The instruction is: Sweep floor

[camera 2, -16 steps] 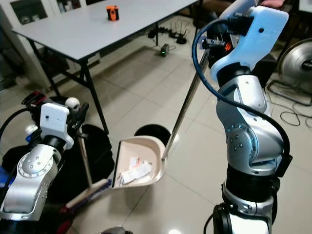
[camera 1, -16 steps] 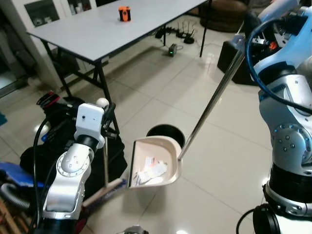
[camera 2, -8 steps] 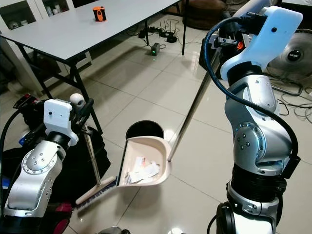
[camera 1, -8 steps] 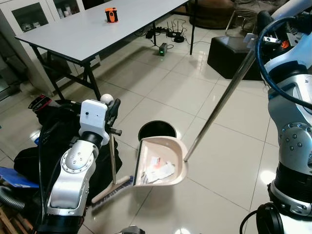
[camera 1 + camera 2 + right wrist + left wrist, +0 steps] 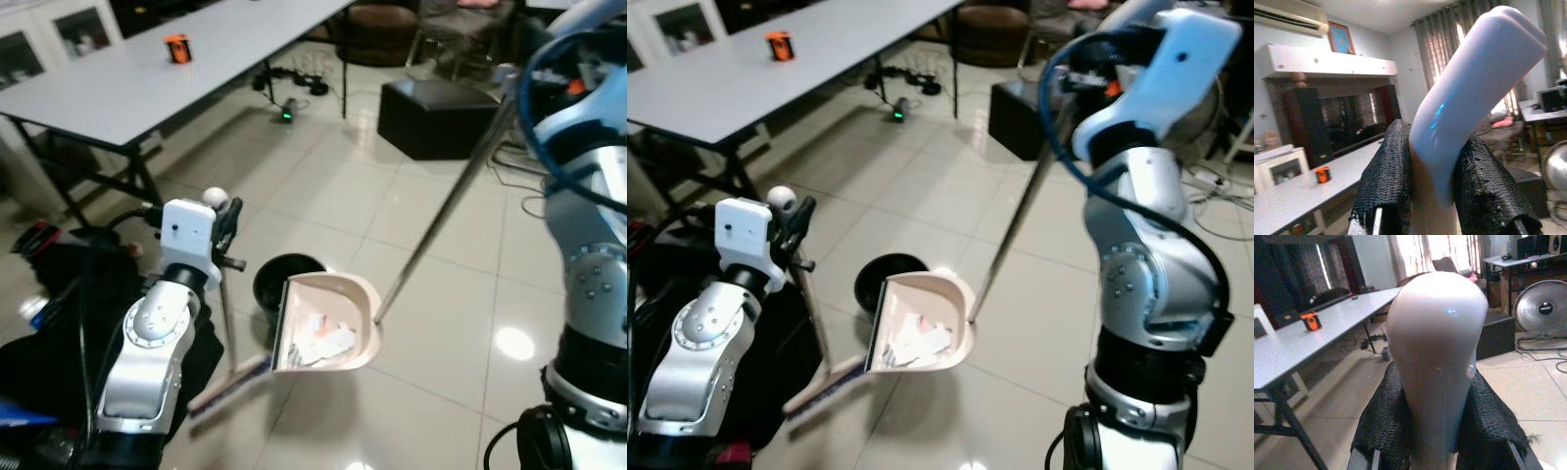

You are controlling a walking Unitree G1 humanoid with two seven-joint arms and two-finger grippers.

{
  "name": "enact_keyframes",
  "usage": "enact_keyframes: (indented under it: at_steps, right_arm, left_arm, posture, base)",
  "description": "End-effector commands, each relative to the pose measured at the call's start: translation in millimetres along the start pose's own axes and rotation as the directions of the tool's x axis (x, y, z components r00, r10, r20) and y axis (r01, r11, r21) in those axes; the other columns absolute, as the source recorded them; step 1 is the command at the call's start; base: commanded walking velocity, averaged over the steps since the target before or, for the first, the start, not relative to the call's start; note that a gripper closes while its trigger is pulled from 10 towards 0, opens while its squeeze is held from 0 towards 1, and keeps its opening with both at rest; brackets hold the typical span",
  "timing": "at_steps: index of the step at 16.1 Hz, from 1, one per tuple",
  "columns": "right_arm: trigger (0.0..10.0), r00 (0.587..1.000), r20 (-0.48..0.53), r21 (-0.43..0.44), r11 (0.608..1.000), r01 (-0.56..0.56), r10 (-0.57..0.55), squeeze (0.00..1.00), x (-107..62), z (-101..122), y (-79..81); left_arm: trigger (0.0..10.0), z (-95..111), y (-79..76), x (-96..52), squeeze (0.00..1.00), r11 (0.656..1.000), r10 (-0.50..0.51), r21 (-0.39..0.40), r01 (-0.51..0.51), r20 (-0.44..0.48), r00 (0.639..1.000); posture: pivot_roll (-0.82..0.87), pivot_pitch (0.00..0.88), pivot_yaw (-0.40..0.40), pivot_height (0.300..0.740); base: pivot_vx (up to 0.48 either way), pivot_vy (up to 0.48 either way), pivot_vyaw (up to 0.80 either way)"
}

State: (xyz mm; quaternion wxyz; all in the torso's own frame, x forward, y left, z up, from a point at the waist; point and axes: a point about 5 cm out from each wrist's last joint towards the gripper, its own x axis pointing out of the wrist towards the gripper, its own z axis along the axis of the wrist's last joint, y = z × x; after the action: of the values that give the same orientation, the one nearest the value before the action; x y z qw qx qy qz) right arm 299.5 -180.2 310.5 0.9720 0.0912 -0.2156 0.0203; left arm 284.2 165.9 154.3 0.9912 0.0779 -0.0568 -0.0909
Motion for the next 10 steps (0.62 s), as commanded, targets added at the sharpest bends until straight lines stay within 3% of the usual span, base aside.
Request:
enact_keyframes:
  at_steps: [1, 6, 10]
  right_arm:
    - [10.0, 0.999, 0.036, 0.013, 0.999, -0.030, 0.029, 0.00, 3.2, 7.4, 6.5]
    - [10.0, 0.999, 0.025, -0.024, 0.999, -0.036, 0.037, 0.00, 5.0, 7.0, 7.9]
    - [10.0, 0.999, 0.035, -0.006, 1.000, -0.003, 0.003, 0.00, 6.2, 7.4, 3.7]
  left_arm:
    - [10.0, 11.2, 4.4, 1.1, 0.00, 1.000, 0.009, 0.027, -0.010, 0.047, 0.999]
    - [10.0, 10.9, 4.9, 0.2, 0.00, 1.000, 0.013, 0.024, -0.014, 0.046, 0.999]
    - [10.0, 9.8, 6.0, -0.9, 0.00, 1.000, 0.014, 0.024, -0.015, 0.041, 0.999]
  posture:
    - [-0.03, 0.026, 0.059, 0.740]
    - [-0.02, 0.023, 0.052, 0.740]
    - [-0.02, 0.022, 0.053, 0.740]
  base:
    - [0.450, 0.000, 0.00]
    - [0.461, 0.000, 0.00]
    - [0.463, 0.000, 0.34]
